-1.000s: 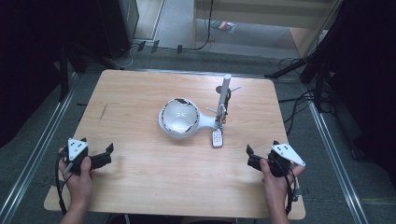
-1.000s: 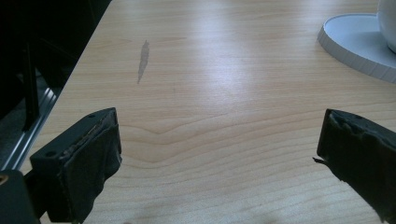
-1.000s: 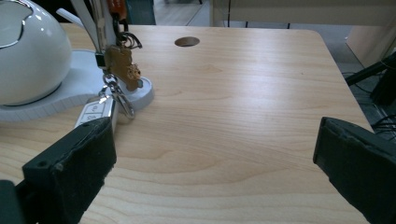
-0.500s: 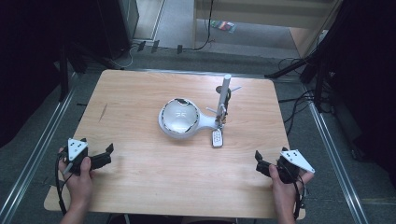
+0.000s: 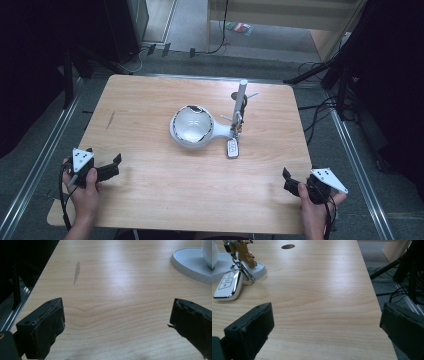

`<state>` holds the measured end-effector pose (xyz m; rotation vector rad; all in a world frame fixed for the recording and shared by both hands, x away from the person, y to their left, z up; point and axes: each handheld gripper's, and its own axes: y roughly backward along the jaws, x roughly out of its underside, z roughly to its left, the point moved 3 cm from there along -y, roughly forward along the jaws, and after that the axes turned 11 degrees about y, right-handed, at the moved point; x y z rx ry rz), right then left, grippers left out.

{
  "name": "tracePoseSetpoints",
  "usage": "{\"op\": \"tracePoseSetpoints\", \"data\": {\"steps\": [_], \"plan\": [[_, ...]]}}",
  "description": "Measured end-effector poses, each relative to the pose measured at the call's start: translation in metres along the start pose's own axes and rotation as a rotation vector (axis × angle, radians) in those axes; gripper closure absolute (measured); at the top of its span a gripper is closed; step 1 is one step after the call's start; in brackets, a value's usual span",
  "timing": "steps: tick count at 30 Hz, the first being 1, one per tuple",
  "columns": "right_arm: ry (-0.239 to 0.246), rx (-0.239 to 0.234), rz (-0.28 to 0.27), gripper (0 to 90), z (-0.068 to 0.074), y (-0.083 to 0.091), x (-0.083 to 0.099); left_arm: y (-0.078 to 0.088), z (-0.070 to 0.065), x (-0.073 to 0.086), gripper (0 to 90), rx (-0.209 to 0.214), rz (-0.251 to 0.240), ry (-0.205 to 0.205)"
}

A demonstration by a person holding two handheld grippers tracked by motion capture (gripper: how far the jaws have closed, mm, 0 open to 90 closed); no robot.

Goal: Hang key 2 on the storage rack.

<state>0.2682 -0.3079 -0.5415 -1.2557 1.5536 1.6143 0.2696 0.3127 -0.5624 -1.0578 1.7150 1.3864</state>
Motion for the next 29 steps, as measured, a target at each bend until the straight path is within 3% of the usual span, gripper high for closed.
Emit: {"op": "tracePoseSetpoints", "data": {"steps": [21,29], "plan": [[-0.041,0.013,0.026,0.0,-0.025,0.019,0.025,0.000,0.000,0.000,0.0,-0.002,-0.003,0.001],[-0.053,0.013,0.028,0.0,-0.026,0.020,0.028,0.000,0.000,0.000,0.0,-0.002,0.000,0.001]]}}
